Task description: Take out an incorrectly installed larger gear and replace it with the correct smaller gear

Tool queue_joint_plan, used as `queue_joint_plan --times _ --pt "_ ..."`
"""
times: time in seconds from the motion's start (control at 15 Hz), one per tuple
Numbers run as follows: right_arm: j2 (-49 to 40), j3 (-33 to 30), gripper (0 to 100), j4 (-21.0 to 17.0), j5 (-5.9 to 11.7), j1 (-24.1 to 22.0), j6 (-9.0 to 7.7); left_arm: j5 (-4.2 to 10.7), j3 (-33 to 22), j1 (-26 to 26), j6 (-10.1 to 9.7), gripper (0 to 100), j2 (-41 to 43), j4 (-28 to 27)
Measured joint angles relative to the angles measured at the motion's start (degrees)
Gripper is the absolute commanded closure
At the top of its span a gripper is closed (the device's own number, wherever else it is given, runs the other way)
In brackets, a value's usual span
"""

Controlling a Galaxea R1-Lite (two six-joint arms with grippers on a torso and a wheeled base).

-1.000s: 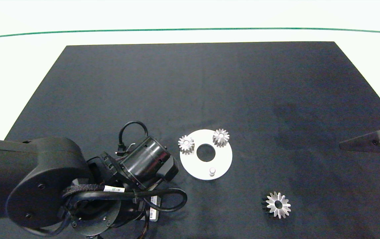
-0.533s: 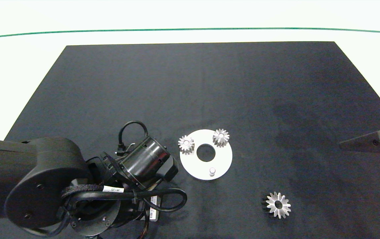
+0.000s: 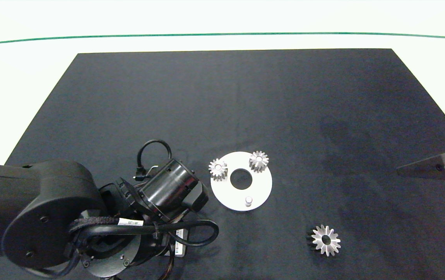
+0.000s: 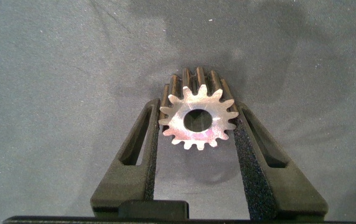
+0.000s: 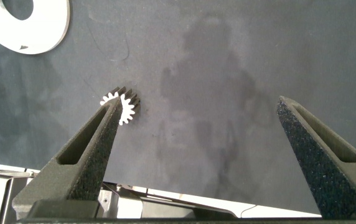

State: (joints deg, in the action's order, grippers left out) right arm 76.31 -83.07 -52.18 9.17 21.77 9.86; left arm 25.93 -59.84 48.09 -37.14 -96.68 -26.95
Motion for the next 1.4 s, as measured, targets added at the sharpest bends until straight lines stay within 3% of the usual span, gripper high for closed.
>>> queue_joint_plan --times 0.27,0.53,0.8,1.0,1.27,1.4 --pt "-0.13 0.00 0 0.00 -0.24 0.09 -0.30 0.00 -0.07 0.46 -0.32 84 0.60 -0.28" --pt "-1.04 0.13 0 0.00 -0.33 0.49 -1.32 0.02 -3.27 1.35 2.72 84 3.69 -2.58" --pt "-1.82 0.11 0 -0.02 -0.44 0.13 -2.97 0.02 -15.84 5.29 3.91 84 3.49 -12.70" --pt "-1.82 -0.11 0 0.00 -0.63 -4.22 -3.91 0.02 -26.04 7.80 6.00 84 0.05 -16.87" --pt "-2.01 -0.78 0 0.00 -4.99 -12.00 -8.85 0.02 -36.13 9.84 6.72 84 -7.06 -20.61" --pt "-2.22 -1.44 0 0.00 -9.33 -18.86 -12.58 0.02 -39.13 11.08 7.08 84 -9.72 -21.72"
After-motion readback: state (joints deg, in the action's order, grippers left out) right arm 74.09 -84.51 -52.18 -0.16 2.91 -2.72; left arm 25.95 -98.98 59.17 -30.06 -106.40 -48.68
